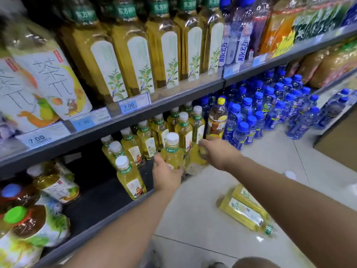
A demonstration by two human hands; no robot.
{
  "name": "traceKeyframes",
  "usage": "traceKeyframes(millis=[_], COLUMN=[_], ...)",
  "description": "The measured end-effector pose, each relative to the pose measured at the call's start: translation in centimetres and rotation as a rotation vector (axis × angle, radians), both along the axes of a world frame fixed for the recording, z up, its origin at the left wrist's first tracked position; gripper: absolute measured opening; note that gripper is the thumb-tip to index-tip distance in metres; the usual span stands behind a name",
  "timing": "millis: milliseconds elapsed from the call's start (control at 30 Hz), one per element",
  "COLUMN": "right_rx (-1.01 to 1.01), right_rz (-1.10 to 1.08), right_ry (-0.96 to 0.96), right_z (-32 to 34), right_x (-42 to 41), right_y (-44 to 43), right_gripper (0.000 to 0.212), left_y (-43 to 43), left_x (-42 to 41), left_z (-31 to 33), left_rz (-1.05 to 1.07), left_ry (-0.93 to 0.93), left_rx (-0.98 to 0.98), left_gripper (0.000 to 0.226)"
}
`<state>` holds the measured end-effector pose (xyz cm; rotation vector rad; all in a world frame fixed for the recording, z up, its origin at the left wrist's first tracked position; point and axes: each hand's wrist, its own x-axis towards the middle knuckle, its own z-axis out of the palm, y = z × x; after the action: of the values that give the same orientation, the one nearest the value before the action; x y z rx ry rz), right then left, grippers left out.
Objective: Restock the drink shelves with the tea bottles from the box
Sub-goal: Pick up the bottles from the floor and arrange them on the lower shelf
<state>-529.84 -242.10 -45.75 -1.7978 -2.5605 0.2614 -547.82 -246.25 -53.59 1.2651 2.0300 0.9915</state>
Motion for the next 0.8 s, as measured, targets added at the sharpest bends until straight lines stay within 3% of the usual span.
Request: traceKeyframes(millis=[200,367,600,800], right_rx=[0.084,0.039,0.19,0.064], right_rz=[0.133,0.206,0.181,-0.096], right_ry=[-0.023,-0.024,0.268,0.652], right_z=[-1.5,-5.3,-8.4,-10.6], right_x=[-5.0,-7.6,-8.9,-9.2], right_y=[5.6,9.7,11.2,8.9], right_gripper=[0.026,0.05,0.048,0.083], left_y=[4.1,6.8,7.6,7.0], left_x=[-1.3,-2.6,-2.9,-2.4], left_z=[-1.1,-4.3,-6.7,-7.3], left_rz=[0.223,0.351,0.346,0.214], left_ry=[-0.155,-0.18,-0.146,-0.107], left_rx=[-0.028,-0.034,0.022,-0.002], left_gripper=[0.076,0.079,0.088,0.092])
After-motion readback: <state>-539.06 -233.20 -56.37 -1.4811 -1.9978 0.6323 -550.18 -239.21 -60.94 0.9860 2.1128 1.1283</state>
